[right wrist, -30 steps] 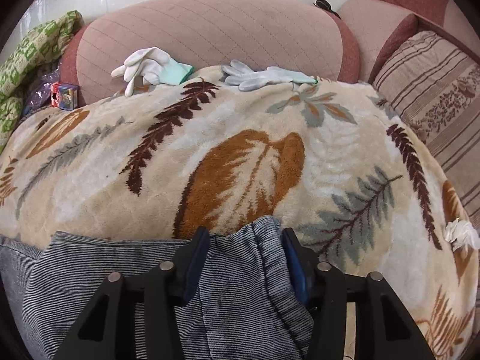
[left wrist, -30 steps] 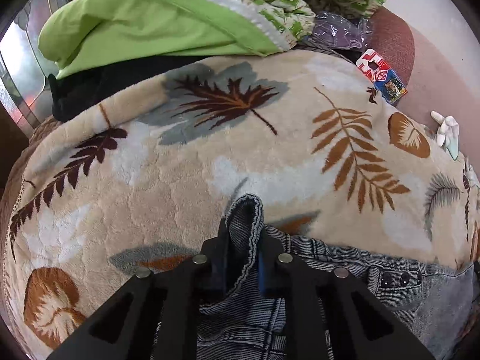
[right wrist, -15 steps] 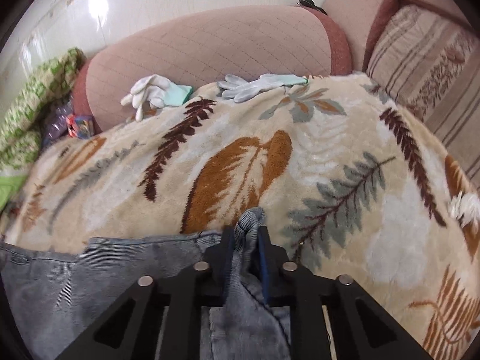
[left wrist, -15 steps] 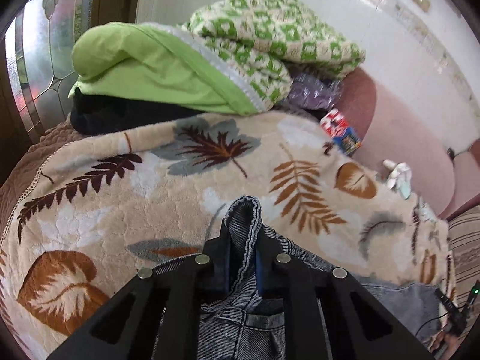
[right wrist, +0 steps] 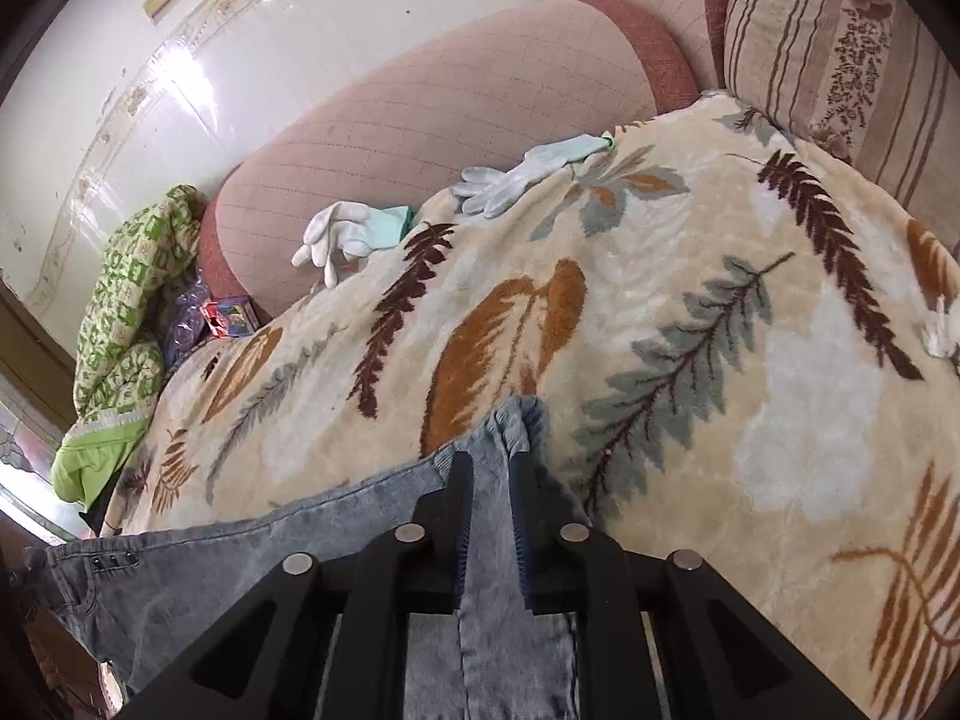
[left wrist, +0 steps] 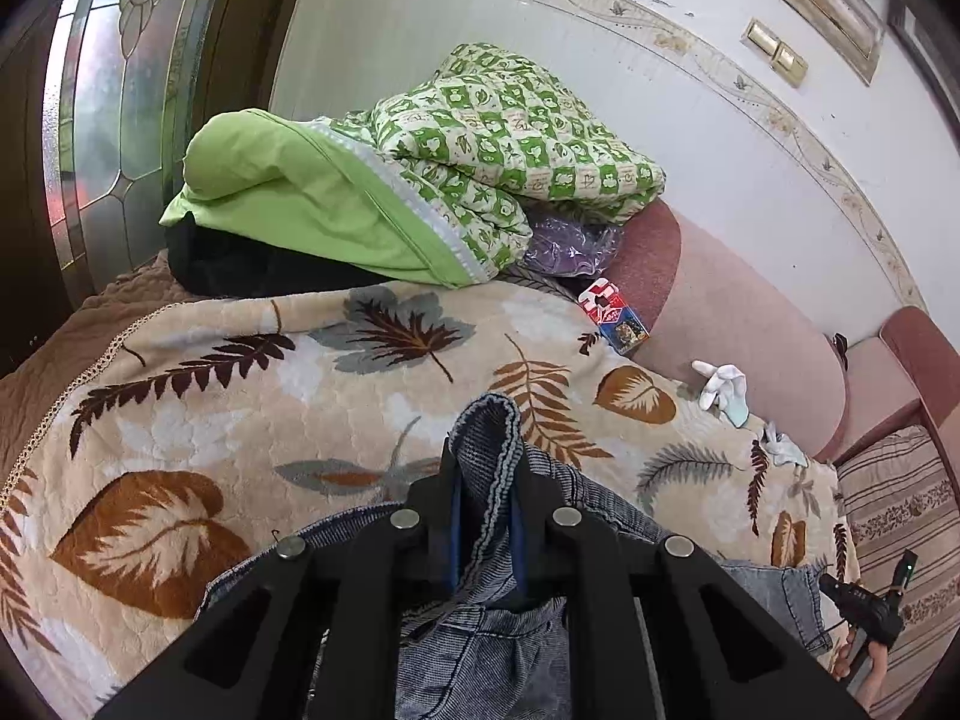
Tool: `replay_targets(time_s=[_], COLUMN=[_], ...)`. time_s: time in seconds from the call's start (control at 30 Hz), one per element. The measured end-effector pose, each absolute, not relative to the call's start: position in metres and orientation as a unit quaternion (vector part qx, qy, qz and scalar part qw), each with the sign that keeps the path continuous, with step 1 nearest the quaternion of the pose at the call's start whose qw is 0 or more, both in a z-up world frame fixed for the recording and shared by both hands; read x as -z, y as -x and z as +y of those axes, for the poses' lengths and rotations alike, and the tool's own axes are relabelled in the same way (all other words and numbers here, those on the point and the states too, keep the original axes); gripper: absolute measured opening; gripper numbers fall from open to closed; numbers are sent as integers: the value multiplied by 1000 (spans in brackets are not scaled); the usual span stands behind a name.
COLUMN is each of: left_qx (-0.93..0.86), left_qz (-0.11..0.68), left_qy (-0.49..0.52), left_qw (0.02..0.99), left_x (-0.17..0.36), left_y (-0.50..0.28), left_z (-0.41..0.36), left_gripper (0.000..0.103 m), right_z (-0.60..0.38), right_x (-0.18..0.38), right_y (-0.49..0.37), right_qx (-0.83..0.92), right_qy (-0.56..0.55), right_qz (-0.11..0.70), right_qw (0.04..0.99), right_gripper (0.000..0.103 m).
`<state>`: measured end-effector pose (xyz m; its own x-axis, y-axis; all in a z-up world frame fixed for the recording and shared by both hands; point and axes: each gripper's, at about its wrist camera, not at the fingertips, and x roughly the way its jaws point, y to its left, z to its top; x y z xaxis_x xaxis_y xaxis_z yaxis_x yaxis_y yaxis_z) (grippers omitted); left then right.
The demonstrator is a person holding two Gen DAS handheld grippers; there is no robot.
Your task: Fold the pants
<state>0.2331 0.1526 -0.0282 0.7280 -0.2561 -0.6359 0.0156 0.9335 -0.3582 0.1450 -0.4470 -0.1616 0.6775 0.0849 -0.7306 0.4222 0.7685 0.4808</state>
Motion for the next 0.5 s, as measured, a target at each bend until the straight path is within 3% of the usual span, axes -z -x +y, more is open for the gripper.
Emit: replay_targets(time_s=[0.23,0.4,0.43,0.5], left_qx=[55,50,49,46], left_qz=[371,375,376,379], left_qy=[148,147,148,148], left_qw=[915,914,913,912], left_x=[40,45,46,48], left_y=[-246,-251,-251,-253], left_z=[148,152,153,153], left_gripper=[13,13,13,13], right_z=[-456,-468,-471,-472], right_x=[187,171,169,170], right_y=[-182,-173,-170,-170], right_qx=[106,112,110,116], right_qy=[-311,-320,-325,-319], right_qz=[438,398,391,399], right_qw=[837,852,854,852], right_gripper=[16,17,23,48])
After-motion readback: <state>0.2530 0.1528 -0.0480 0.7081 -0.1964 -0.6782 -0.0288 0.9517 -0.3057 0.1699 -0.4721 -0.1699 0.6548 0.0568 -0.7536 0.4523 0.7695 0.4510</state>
